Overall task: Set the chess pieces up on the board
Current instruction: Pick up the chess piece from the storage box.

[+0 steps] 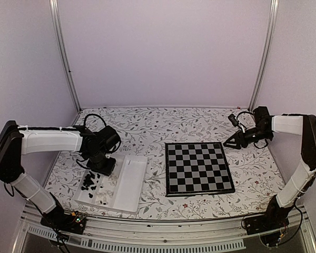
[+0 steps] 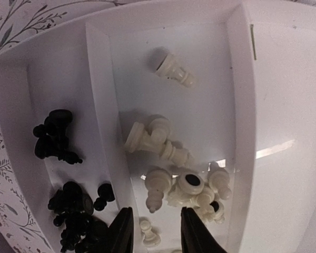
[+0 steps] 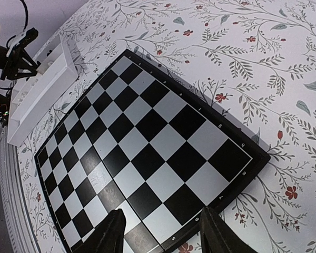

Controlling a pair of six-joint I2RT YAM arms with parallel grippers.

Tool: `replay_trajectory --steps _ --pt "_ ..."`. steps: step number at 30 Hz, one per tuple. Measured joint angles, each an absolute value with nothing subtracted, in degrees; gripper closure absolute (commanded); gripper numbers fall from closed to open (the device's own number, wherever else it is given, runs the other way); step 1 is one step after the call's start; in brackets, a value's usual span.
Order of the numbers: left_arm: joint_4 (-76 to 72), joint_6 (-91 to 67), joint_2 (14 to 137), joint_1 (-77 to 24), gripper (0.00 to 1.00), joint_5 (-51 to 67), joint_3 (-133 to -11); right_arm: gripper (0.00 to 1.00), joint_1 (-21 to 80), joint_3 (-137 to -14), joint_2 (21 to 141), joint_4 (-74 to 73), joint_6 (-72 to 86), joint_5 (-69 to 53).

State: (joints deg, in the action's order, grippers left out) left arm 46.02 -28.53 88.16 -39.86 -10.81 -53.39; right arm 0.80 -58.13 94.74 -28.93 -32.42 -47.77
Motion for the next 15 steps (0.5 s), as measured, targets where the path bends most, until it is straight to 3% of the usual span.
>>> replay_trajectory --steps 9,15 --pt "43.27 -26.76 89.32 -38.15 0.71 -9.85 -51.94 0.52 0.8 -58.33 95.64 -29.45 -32.67 -48.31" --pt "42.35 -25.69 90.26 -37.78 0.8 -9.34 -51.9 0.53 0.8 -58.46 95.66 -29.56 -33.04 -48.31"
